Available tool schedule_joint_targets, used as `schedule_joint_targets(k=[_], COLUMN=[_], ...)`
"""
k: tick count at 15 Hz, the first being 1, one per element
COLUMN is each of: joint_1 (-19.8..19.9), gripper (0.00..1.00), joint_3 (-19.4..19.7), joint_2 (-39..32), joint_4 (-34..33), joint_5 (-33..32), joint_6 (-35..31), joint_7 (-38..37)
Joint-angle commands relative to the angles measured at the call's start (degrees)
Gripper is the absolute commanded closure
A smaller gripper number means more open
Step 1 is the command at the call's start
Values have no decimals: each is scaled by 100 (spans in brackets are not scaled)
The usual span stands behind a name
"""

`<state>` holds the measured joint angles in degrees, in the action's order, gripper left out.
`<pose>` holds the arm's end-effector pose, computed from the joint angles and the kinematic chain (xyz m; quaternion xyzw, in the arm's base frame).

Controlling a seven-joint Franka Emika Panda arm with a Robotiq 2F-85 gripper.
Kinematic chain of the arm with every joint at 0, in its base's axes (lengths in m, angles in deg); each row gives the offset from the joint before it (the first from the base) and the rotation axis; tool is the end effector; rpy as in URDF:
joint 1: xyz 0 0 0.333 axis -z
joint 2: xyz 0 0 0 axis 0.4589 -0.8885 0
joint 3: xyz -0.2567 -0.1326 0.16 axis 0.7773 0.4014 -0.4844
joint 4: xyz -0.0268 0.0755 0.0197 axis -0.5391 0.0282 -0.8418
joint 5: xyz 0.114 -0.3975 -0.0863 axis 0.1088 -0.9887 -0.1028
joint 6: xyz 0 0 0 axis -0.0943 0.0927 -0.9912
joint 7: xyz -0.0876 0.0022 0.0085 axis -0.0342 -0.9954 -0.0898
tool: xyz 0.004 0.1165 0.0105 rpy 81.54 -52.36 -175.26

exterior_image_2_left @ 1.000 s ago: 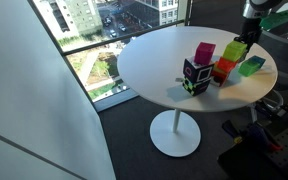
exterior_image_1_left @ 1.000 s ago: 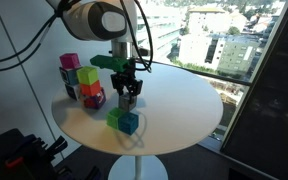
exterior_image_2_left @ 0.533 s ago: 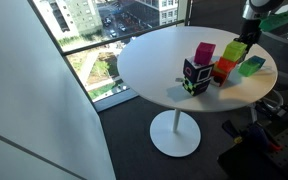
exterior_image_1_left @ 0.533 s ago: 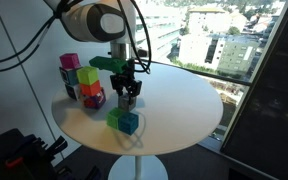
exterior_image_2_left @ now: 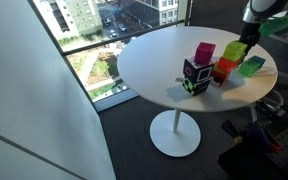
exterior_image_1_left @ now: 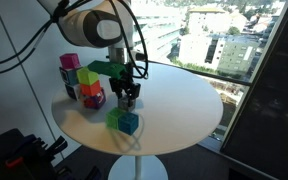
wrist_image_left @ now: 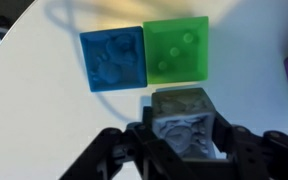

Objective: Remove the gray block from the green block top and put it on the table behind the green block

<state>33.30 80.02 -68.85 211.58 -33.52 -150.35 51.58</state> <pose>0.5056 -0.1069 0.2386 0.9988 -0.0205 -0.0272 0.0354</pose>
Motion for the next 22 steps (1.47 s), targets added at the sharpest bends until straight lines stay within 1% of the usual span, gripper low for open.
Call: schedule_joint_targets(k=[1, 22], joint_1=[4, 70], gripper=[69, 69], joint_3=[-17, 83], joint_2=[141, 139], joint_4=[183, 423], joint_5=[137, 48], joint_6=[-149, -412], joint_7=[0, 100])
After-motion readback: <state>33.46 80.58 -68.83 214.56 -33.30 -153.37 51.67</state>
